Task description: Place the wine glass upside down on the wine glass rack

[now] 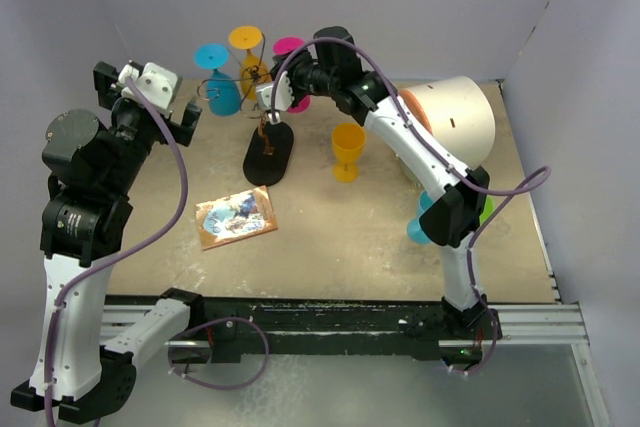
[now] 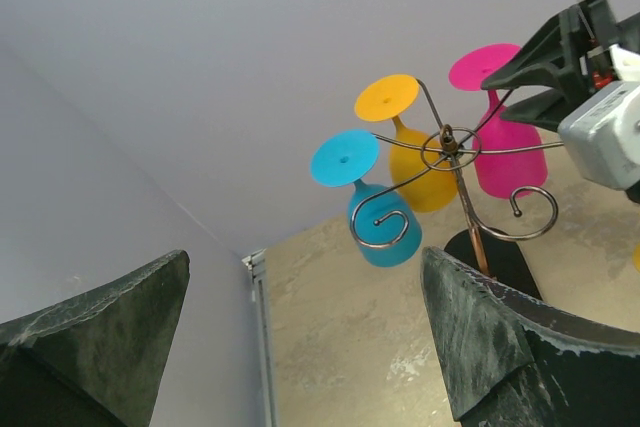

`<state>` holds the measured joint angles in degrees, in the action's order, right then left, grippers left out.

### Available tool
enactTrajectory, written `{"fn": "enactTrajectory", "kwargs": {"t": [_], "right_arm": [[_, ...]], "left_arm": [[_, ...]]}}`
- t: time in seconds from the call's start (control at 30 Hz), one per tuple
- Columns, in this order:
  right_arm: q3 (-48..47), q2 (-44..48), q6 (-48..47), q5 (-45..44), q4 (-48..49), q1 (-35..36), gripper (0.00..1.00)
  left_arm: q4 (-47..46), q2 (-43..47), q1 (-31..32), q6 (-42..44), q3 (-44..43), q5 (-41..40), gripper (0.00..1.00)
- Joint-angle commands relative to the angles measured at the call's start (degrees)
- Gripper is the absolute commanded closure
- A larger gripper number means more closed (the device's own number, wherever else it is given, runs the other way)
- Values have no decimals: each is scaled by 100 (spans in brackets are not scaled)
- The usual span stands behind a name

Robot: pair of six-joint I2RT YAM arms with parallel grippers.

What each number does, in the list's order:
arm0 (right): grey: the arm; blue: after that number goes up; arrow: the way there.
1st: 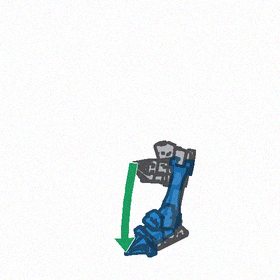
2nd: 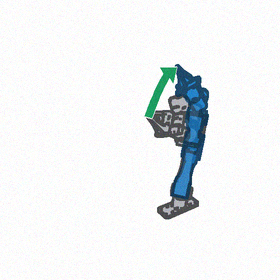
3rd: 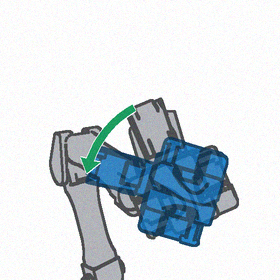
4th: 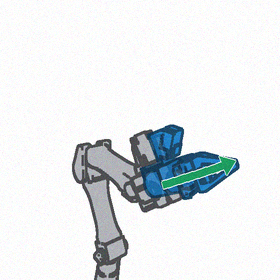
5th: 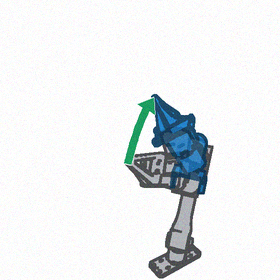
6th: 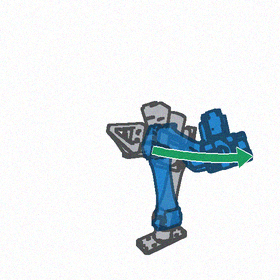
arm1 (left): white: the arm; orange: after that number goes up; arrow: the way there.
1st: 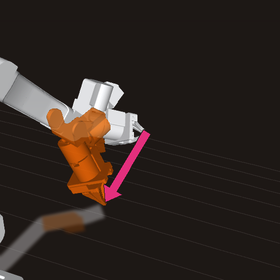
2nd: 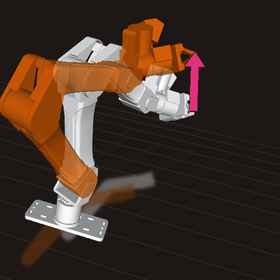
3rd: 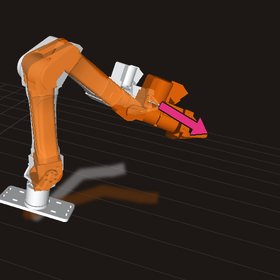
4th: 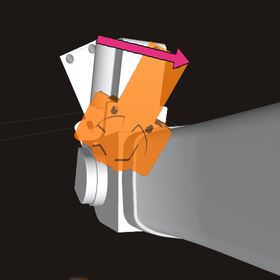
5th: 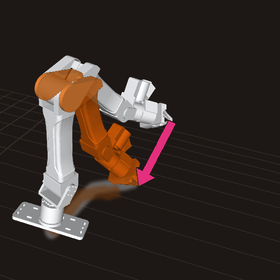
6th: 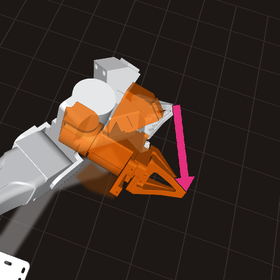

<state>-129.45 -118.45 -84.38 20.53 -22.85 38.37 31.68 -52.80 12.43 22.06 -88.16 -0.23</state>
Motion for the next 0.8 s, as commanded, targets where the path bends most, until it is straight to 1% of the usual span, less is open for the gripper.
{"fn": "enactTrajectory", "kwargs": {"t": [0.0,0.1,0.17,0.3,0.37,0.43,0.5,0.6,0.7,0.77], "right_arm": [[-327,609,850,198,92,46,60],[-191,906,1682,273,238,38,59],[0,1157,2216,104,355,24,58],[518,1812,3085,-168,158,10,51],[955,2230,3582,-383,107,10,48],[1501,2654,3905,-812,121,10,47],[2162,3150,4018,-1215,103,3,46],[3515,3926,4121,-1869,271,12,45],[4672,4792,4191,-2327,335,6,42],[5284,5317,4240,-2473,131,-55,37]], "left_arm": [[-360,70,-30,-107,-7,-394,1],[-353,96,-30,-132,25,-395,1],[-291,103,-30,-158,35,-362,1],[-96,59,-30,-255,74,-369,1],[-85,78,-30,-330,175,-338,1],[-100,114,-30,-407,314,-227,1],[-72,143,-30,-494,432,-38,1],[56,154,-30,-549,508,152,1],[183,148,-30,-469,595,294,1],[248,124,-36,-419,698,393,1]]}}
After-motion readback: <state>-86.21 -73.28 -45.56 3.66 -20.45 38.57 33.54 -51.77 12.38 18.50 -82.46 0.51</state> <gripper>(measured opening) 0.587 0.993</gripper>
